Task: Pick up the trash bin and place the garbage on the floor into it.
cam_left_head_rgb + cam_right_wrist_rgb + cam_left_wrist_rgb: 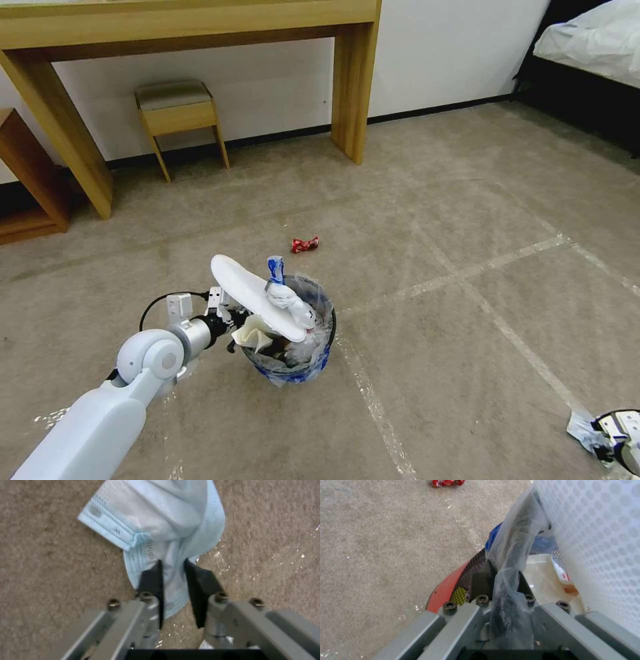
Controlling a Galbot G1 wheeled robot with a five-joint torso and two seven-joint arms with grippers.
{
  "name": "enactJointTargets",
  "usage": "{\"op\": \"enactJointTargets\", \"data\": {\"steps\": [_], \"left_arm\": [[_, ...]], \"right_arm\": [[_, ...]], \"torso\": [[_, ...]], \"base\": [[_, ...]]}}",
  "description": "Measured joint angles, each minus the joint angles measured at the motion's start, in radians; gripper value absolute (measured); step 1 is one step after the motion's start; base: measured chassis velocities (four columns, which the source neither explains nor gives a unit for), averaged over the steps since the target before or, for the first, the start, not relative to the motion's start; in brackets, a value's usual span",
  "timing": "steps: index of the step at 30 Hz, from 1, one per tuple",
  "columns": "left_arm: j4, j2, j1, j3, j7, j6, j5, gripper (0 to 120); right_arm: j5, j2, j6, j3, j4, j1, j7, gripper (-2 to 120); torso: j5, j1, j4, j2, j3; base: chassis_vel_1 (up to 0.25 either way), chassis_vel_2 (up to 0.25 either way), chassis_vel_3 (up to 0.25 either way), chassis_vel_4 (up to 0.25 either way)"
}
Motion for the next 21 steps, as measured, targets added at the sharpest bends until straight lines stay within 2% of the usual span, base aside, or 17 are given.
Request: {"op": "enactJointTargets", "data": {"steps": [1,4,14,21], "left_arm": [[0.000,0.000,0.000,0.000,0.000,0.000,0.000,1],[0.001,-0.003,0.003,0.001,0.000,-0.001,0.003,1],[-0.003,-0.005,0.012,-0.002,0.000,-0.005,0.013,1],[-0.014,-0.009,0.016,-0.006,-0.001,-0.007,0.015,1]], "right_arm": [[0.000,0.000,0.000,0.000,0.000,0.000,0.000,12],[0.003,0.002,0.007,0.002,-0.007,0.008,0.002,0],[0.025,0.001,0.012,0.011,0.014,-0.001,0.017,0],[0.074,-0.028,0.005,0.031,0.076,-0.043,0.017,0]], "torso": [[0.0000,0.000,0.0000,0.000,0.000],[-0.0002,0.000,0.0000,0.000,0.000],[-0.0002,0.000,0.0003,0.000,0.000],[-0.0002,0.000,0.0003,0.000,0.000]], "base": [[0.000,0.000,0.000,0.000],[0.000,0.000,0.000,0.000],[0.000,0.000,0.000,0.000],[0.000,0.000,0.000,0.000]]}}
